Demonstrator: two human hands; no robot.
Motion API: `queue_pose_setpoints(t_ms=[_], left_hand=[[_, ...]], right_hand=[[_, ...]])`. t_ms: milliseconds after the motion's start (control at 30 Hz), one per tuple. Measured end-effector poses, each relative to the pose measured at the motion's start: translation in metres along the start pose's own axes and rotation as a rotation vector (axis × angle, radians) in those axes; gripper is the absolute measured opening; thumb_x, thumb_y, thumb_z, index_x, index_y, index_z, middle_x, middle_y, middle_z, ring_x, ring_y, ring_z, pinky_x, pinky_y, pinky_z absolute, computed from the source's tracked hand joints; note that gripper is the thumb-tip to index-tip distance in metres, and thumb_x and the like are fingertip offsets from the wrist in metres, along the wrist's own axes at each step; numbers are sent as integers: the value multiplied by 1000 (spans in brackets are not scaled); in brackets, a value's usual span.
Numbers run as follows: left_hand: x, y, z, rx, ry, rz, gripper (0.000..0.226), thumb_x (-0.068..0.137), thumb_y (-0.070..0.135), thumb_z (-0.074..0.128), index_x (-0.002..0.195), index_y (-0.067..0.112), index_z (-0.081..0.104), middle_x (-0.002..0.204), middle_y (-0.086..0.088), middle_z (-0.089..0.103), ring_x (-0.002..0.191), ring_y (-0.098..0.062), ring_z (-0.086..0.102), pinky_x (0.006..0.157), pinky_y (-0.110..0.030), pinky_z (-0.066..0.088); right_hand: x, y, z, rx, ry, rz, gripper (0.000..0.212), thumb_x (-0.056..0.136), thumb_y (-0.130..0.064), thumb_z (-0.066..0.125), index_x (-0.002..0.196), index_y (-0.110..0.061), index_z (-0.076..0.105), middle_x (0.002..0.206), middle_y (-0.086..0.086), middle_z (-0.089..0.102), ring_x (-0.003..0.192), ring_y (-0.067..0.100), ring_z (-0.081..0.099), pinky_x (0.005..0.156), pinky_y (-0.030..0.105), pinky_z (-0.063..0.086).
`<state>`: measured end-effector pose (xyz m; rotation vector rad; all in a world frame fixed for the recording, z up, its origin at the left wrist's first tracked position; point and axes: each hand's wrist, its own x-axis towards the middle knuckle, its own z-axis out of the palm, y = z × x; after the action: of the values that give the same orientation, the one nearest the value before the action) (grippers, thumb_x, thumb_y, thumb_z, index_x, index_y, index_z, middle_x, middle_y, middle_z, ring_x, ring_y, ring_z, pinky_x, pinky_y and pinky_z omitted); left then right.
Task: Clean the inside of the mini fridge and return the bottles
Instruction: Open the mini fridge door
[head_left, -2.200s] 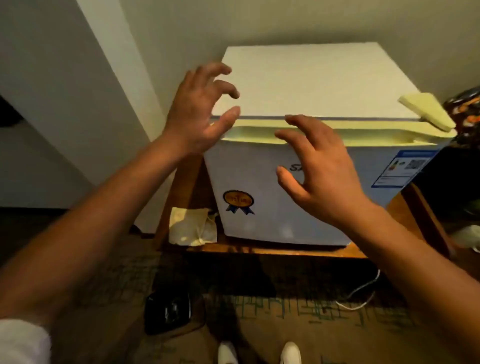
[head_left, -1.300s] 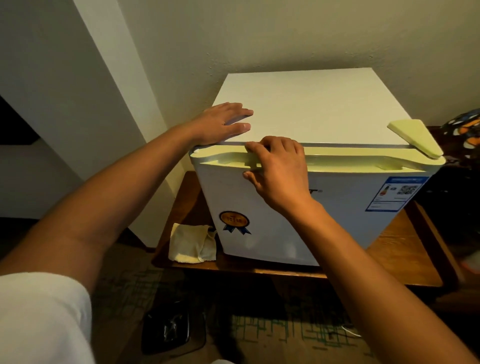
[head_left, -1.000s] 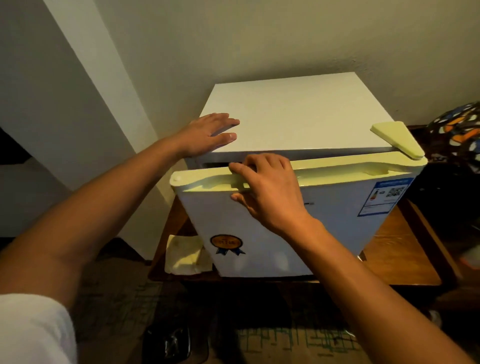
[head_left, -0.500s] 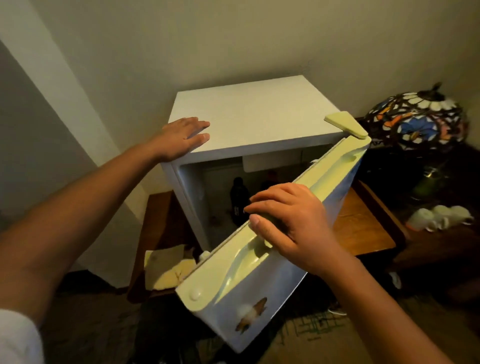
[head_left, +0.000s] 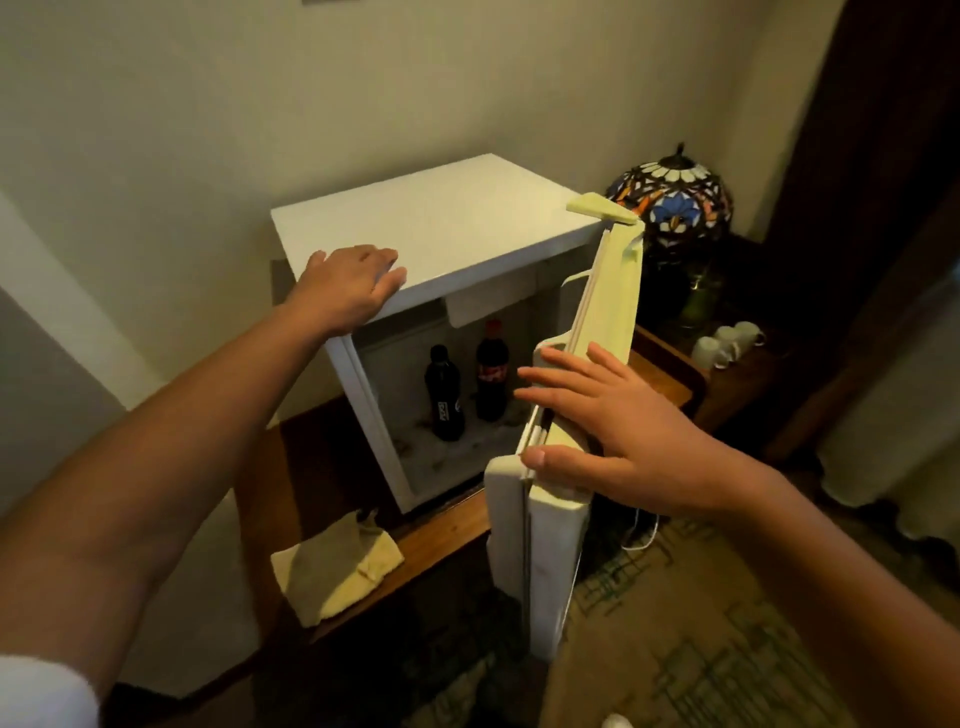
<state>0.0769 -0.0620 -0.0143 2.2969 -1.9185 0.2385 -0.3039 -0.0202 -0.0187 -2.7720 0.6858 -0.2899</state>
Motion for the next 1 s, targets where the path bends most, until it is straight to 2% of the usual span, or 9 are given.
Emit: queue_pose_setpoints(t_ms=[100,200,267,433,567,700,833,933,1000], left_hand=[[-2,3,1,-51,-15,-7,61,103,55,23,151,20,36,157,-9,40,142,-31,38,112,-52,33],[-3,4,1,-53,-43,-23,69,100,64,17,151,21,34,157,-10,39,143,-32,37,113,-54,32],[-2,6,2,-30,-66,-50,74,97,69,13,152,23,31,158,-11,37,143,-34,35,114,-57,31],[-4,17,6,6,-61,-114,85,92,76,9,155,22,24,163,-13,26,149,-36,25,117,-60,22],[-3,15,8,13,-39,-111,86,91,77,8,155,21,25,162,-12,28,148,-36,26,117,-60,23],[-1,15,10,18,-22,-109,85,91,76,9,153,21,27,160,-12,31,146,-35,29,115,-59,26],[0,13,9,26,-25,-106,84,92,76,9,153,21,28,160,-12,32,146,-35,30,115,-59,26],[1,13,11,29,-24,-109,85,91,76,8,153,21,27,160,-12,32,146,-36,30,115,-59,27],[1,14,11,32,-22,-113,85,91,76,8,153,21,27,160,-11,32,146,-35,30,115,-59,26]], right_hand=[[-16,-9,-6,53,-33,98,82,85,-81,30,155,-39,22,162,-24,6,145,-11,-15,117,24,-11],[-35,-13,-15,55,-70,237,89,81,-87,26,155,-39,18,162,-25,-1,143,-12,-17,120,28,-1],[-48,-15,-23,13,-97,307,99,74,-92,16,156,-37,15,163,-21,-5,144,-8,-18,120,28,0],[-75,-13,-38,-282,-209,503,118,60,-91,-9,157,-24,3,164,-6,-14,146,8,-23,118,29,-11],[-88,5,-32,-446,-163,663,123,59,-89,-19,157,-17,-1,165,4,-13,151,20,-19,123,38,-8],[-87,43,-14,-554,49,788,111,72,-87,-12,158,-18,1,167,7,3,154,28,-5,124,49,-1],[-85,87,-5,-657,264,839,91,88,-77,19,156,-17,20,160,10,32,149,35,23,120,55,19],[-77,110,-8,-668,393,851,83,84,-65,37,149,-13,34,146,13,44,135,37,37,112,56,31],[-72,123,-12,-679,460,870,81,81,-62,41,145,-11,38,143,16,42,129,38,39,108,56,33]])
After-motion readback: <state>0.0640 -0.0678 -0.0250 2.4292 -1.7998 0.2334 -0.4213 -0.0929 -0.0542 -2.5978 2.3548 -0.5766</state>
